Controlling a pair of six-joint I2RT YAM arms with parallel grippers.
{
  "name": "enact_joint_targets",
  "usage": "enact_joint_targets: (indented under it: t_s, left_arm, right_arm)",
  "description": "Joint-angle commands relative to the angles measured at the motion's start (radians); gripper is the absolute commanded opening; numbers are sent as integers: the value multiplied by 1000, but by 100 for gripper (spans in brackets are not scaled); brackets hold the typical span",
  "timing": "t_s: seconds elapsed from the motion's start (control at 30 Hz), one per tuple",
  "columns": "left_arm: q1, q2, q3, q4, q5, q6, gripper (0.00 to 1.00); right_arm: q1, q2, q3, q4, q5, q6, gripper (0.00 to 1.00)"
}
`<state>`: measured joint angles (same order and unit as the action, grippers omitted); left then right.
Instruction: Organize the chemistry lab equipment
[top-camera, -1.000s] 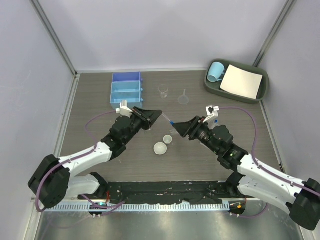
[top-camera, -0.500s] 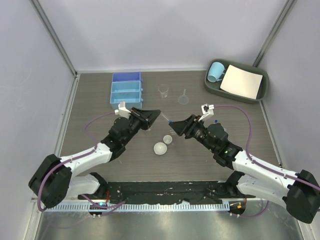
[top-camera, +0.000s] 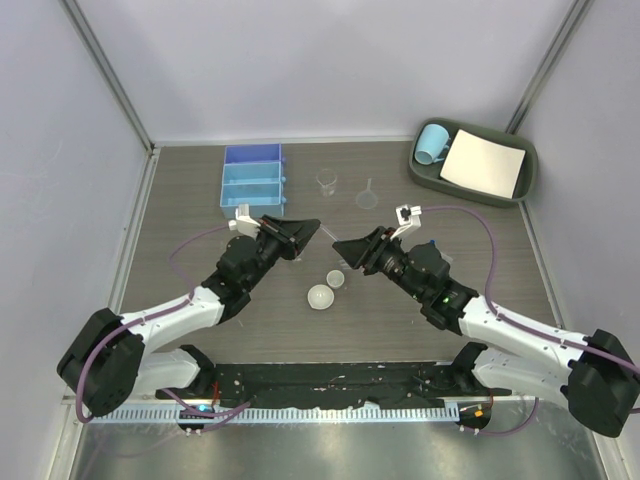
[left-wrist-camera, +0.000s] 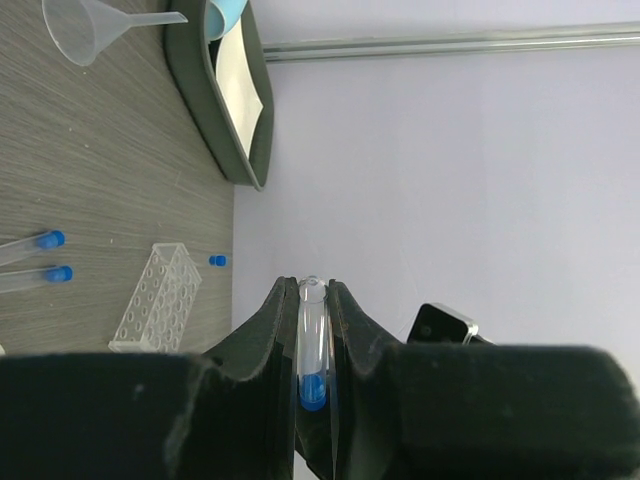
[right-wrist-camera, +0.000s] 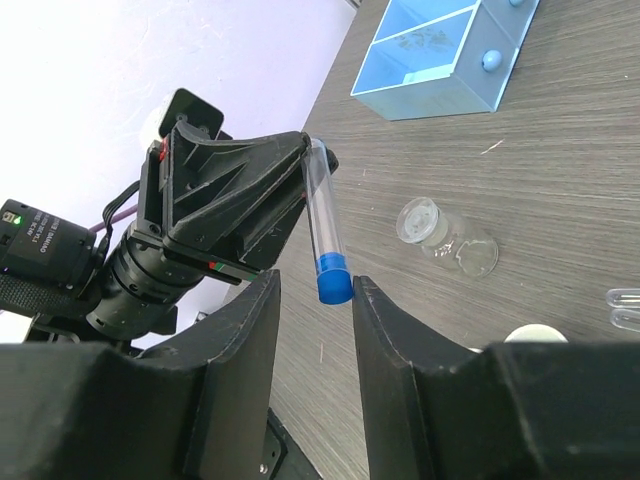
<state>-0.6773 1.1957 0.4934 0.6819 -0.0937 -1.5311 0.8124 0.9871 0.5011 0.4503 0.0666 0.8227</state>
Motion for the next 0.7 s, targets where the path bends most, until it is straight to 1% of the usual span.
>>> enact_joint_targets:
  t_s: [0.0, 0.17, 0.5, 0.67]
  left_arm:
    - [8, -13, -13, 79, -1, -12, 0]
    - [8, -18, -19, 85, -3, -15, 0]
    - [8, -31, -50, 105, -5, -29, 0]
    - [8, -35, -56, 107, -9, -31, 0]
  right_arm:
    - [11, 7, 47, 73, 29, -8, 40]
    - [14, 12, 51, 77, 36, -11, 36]
    - [19, 31, 62, 88, 41, -17, 32]
    - [24, 48, 71, 97, 39, -16, 27]
